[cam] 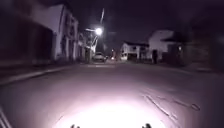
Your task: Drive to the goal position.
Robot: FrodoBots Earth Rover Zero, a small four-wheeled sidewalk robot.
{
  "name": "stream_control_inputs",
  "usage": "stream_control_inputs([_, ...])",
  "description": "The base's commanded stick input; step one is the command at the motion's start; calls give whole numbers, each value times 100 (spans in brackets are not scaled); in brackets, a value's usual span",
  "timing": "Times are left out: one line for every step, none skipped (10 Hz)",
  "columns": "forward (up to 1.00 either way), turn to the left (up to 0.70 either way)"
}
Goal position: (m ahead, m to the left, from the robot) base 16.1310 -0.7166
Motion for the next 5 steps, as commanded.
stream_control_inputs([70, 0])
stream_control_inputs([70, 0])
stream_control_inputs([70, 0])
stream_control_inputs([70, 0])
stream_control_inputs([70, 0])
